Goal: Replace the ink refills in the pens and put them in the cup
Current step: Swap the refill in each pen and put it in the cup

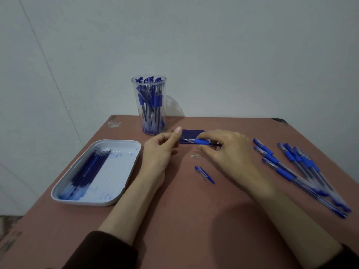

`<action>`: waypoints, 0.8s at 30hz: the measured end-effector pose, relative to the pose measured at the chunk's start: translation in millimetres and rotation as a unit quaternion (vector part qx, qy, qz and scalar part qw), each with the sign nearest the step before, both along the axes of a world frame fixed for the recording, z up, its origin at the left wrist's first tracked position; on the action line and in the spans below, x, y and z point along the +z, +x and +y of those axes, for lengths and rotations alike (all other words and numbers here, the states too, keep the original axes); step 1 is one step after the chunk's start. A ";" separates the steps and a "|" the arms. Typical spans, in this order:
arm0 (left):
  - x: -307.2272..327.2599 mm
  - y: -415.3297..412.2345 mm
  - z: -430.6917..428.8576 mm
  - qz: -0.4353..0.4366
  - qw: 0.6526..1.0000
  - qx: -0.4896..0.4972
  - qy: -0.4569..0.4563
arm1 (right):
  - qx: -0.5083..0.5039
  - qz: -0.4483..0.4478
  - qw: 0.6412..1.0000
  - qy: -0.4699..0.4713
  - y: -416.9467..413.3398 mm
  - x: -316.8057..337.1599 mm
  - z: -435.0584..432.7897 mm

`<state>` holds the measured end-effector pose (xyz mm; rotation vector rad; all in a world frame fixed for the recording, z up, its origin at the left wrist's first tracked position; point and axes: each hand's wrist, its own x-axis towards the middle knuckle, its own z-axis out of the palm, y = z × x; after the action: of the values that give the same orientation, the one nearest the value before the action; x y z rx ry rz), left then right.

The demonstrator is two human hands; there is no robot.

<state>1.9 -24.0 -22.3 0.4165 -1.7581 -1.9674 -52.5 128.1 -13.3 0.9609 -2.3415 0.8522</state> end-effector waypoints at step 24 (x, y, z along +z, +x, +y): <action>-4.7 2.5 -0.8 -0.049 0.957 -0.071 -0.276 | -0.060 -0.107 0.991 -0.051 -6.2 1.1 6.3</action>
<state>4.4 -24.8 -27.0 0.1992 -2.3487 -1.4620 -58.8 134.4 -12.2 0.7098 -2.4782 1.0594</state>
